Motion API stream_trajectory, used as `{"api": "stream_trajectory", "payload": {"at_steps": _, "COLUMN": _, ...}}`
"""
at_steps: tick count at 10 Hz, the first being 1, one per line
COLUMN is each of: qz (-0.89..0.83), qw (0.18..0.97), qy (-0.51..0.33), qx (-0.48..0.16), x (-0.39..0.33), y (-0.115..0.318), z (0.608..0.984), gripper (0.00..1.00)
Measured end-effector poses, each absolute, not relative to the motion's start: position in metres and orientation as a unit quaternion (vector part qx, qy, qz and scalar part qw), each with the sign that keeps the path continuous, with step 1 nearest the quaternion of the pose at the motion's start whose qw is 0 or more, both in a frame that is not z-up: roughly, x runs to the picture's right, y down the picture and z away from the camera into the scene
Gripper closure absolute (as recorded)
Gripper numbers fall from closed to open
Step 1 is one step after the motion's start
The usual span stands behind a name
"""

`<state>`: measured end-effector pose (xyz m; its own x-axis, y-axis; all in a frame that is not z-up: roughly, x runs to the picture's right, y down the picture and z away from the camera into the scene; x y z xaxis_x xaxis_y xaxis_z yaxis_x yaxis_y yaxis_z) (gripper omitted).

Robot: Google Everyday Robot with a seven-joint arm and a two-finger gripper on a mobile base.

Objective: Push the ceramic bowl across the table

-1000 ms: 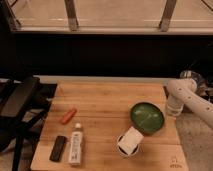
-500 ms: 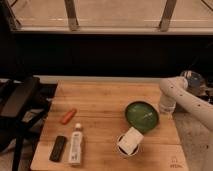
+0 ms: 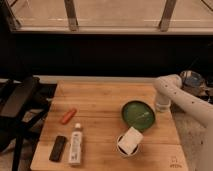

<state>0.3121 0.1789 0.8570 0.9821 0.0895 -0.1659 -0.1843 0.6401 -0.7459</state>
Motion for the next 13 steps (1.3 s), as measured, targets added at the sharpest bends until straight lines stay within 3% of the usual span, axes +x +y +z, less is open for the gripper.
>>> {"api": "stream_trajectory", "payload": {"at_steps": 13, "qz": -0.015, "qw": 0.900, "qy": 0.050, "qx": -0.433, "x": 0.208, "y": 0.146, "z": 0.864, "gripper": 0.99}}
